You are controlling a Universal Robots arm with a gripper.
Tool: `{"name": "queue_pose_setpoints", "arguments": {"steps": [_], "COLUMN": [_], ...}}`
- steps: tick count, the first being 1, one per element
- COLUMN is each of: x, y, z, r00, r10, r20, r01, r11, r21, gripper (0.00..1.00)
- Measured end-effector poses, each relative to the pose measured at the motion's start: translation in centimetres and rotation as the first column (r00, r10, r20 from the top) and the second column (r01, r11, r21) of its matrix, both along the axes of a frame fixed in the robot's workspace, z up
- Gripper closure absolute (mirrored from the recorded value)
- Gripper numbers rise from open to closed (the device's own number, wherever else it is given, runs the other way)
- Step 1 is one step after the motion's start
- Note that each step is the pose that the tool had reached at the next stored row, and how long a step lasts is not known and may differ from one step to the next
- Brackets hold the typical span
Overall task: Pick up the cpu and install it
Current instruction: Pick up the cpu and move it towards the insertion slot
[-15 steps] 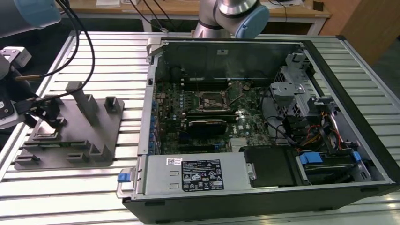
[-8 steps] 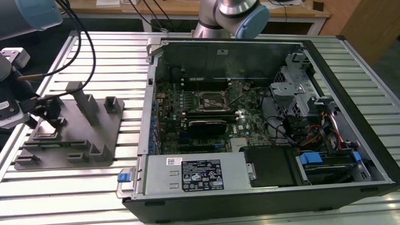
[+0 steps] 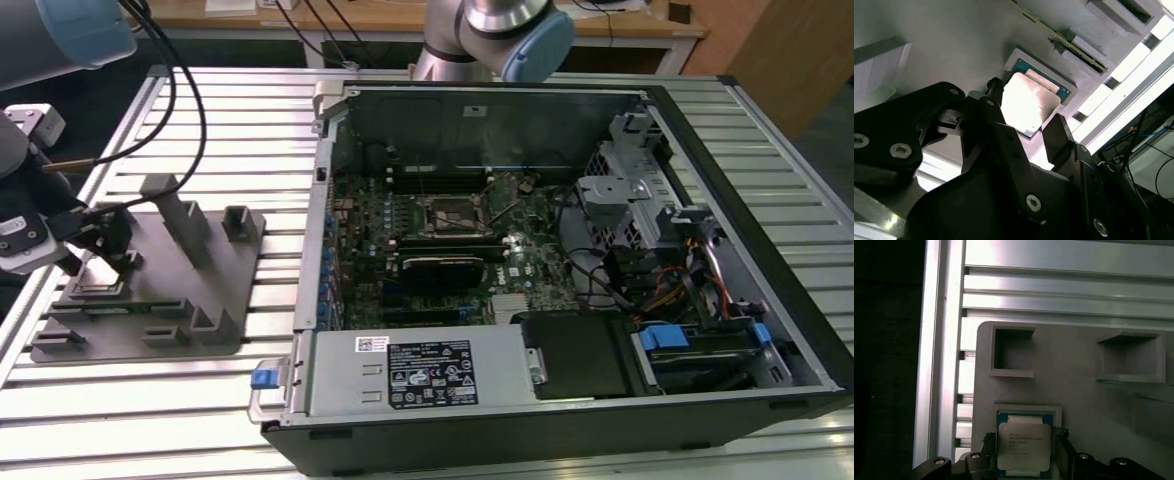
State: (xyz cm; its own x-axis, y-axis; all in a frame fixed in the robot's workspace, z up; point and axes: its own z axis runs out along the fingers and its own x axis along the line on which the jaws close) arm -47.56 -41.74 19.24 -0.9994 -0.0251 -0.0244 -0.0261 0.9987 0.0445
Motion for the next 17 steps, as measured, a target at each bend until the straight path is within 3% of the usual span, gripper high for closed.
{"name": "queue_pose_setpoints", "arguments": {"steps": [17], "x": [-0.01], "y": [0.03], "z": [-0.40], "r00": [1.0000], "r10": [0.003], "r20": [-0.0001], "r01": [-0.003], "r11": [1.0000], "r21": [-0.0001], "gripper": [0.41]}}
